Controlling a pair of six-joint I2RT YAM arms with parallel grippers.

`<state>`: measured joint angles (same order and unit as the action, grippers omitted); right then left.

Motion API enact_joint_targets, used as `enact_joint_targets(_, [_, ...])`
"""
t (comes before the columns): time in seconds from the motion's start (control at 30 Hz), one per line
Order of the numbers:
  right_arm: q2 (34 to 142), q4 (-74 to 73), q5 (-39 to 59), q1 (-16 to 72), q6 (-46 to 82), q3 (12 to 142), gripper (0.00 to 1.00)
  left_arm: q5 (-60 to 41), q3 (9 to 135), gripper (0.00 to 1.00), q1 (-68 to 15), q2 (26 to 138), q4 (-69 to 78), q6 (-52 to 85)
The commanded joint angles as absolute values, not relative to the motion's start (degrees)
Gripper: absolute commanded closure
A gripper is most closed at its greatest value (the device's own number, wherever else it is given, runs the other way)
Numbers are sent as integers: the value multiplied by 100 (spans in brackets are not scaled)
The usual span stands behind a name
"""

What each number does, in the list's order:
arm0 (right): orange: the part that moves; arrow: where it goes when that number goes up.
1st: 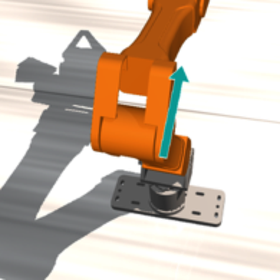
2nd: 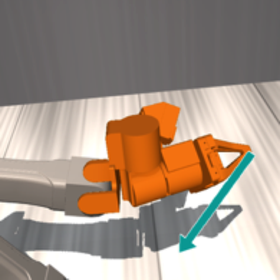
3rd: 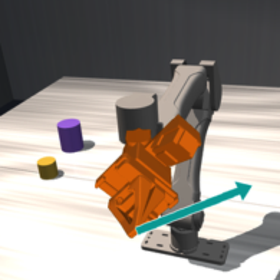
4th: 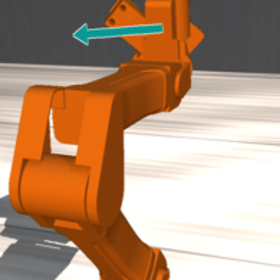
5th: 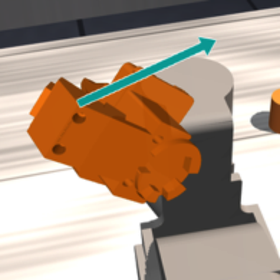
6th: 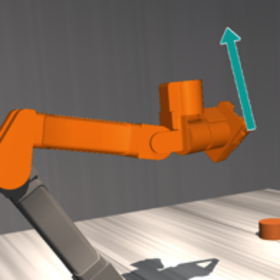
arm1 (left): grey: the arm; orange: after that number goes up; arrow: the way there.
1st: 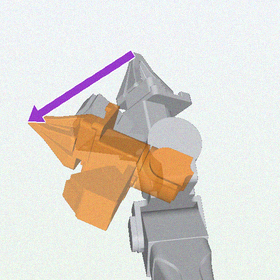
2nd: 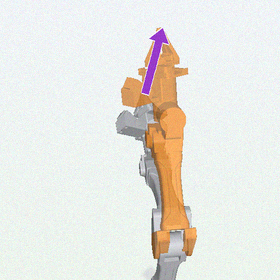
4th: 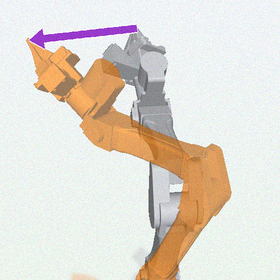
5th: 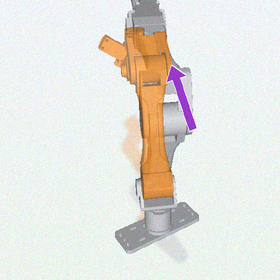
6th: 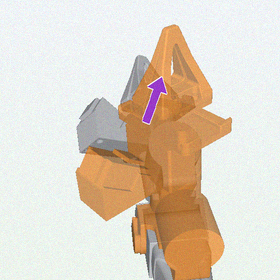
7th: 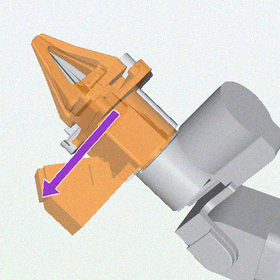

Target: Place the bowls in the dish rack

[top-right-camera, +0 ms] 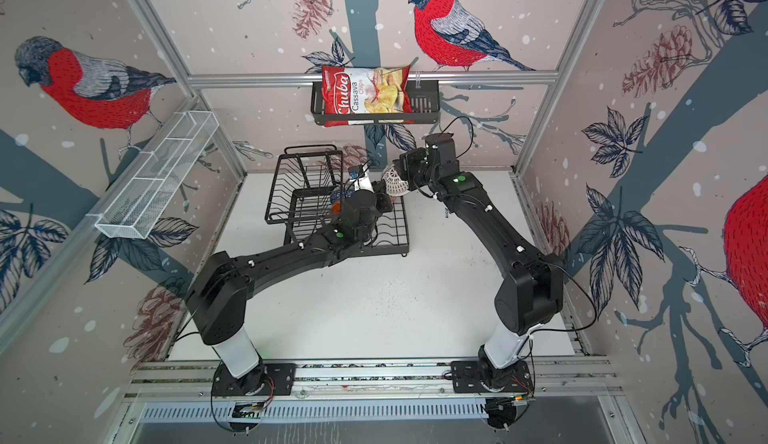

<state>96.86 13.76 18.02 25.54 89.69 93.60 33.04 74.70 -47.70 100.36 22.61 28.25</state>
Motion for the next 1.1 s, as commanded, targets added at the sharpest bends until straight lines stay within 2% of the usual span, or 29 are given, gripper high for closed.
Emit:
enact_joint_targets(0.0, [9557,955,1750,2531,8668,9316,100,3252,7513,55,-4751,9934,2070,2900])
enact_joint_targets(0.27, [9225,640,1625,2497,8223,8812,100,3109,7480,20,-4746,9535,1165,3128])
enact_joint_targets(0.33, [9061,445,1500,2503,8055,8517,100,3034,7487,8,-4738,9365,818,3202])
enact_joint_targets(0.4, [8787,80,1262,2522,7965,8058,100,2850,7485,4,-4738,9182,619,3201])
enact_joint_targets(0.63, [8237,-674,996,2439,7681,7039,100,2194,7985,2,-4617,8890,-553,3274])
enact_joint_targets(0.8, [8220,-1237,1223,2426,7202,6691,100,1008,8575,2,-4026,9048,-1469,3582])
enact_joint_targets(1.07, [8346,-2019,1462,2365,6783,6386,100,444,9606,2,-3753,9448,-2552,3412])
